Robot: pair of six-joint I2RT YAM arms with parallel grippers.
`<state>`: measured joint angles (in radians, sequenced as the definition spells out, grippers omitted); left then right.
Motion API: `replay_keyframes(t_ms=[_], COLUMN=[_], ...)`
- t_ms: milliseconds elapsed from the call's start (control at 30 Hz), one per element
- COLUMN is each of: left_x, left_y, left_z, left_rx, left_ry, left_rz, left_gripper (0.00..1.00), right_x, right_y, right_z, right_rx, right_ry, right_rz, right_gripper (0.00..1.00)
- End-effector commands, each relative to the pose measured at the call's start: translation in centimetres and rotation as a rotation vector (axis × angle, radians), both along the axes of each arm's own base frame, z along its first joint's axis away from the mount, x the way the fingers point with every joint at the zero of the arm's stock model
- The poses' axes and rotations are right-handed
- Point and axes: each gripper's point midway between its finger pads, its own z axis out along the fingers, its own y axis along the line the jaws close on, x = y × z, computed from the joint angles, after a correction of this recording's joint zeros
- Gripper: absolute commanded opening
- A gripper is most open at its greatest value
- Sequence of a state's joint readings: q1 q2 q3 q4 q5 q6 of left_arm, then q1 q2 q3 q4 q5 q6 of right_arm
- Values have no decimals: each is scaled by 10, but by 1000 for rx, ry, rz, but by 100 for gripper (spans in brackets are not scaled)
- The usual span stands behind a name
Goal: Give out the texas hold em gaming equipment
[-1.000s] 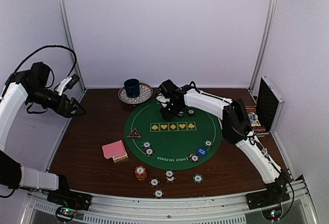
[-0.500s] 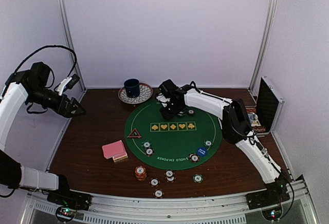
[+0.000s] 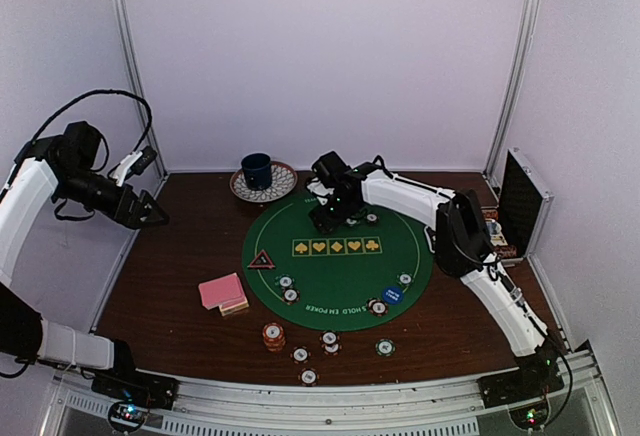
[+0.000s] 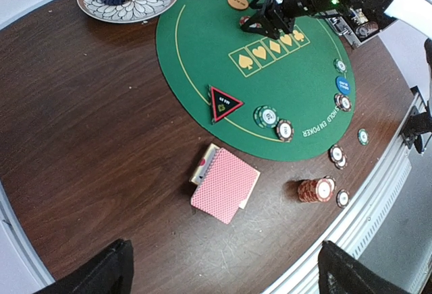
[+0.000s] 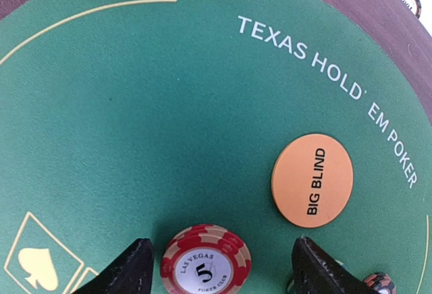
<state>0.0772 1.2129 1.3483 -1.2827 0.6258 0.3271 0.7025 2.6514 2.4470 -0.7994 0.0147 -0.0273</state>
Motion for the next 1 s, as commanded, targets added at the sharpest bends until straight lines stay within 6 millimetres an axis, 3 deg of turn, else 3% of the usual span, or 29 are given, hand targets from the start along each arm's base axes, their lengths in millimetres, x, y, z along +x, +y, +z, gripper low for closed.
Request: replay_keyframes(t_ms=[0,267,467,700,967], left_x=[4,3,2,-1,-5], left_y=[3,5,5,4,1], left_z=[2,3,4,-3,2], left_rx=[9,22,27,18,6], left_ry=[-9,-12,-20,-11,-29], left_rz=[15,19,16,8,1], left_gripper=[97,97,98,98,98], right_x=[-3,-41,-109,-220,-318], right_y=[13,36,55,84,109], right_z=[70,130,148,127,90], right_rx=[67,108,140,114,64], right_ry=[-102,-163,-126,-23,116], right_rz=[26,91,187,369,544], right_gripper=[76,86,91,96,96])
